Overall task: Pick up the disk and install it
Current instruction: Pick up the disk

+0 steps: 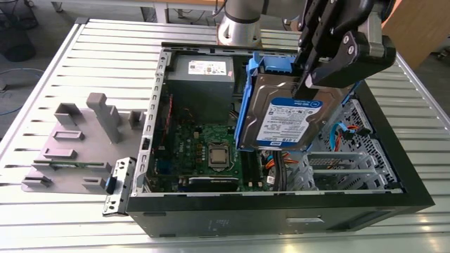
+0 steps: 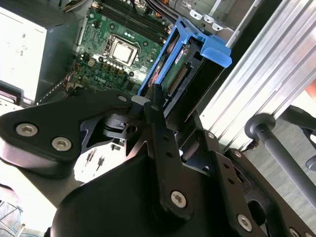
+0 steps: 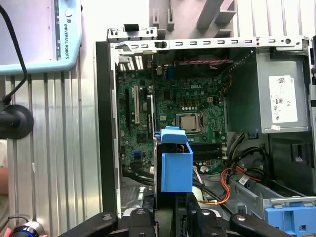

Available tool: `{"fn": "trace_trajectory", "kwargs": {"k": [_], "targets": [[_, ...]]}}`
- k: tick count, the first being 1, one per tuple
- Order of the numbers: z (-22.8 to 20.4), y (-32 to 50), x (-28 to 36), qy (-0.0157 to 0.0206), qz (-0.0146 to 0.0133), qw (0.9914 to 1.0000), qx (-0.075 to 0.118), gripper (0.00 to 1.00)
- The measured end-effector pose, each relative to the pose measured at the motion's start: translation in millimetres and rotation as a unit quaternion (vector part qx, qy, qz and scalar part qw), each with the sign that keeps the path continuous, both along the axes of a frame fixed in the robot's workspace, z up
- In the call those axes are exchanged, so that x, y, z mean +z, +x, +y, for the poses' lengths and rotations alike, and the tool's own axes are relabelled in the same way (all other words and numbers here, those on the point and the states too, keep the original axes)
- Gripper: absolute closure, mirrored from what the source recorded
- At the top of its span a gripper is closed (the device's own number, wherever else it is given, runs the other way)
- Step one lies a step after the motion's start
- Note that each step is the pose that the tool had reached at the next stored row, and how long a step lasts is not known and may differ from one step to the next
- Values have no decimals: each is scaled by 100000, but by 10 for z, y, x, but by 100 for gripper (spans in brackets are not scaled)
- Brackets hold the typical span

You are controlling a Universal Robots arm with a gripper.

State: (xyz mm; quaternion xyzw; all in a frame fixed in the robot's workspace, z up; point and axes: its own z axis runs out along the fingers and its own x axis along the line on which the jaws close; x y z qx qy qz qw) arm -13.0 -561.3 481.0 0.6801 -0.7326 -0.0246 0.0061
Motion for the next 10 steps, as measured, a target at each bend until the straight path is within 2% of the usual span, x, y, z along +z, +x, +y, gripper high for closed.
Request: {"fn": "trace_trajectory", "kwargs": {"k": [10], "targets": [[-3, 14, 0, 6, -1, 100000, 13, 65]]}}
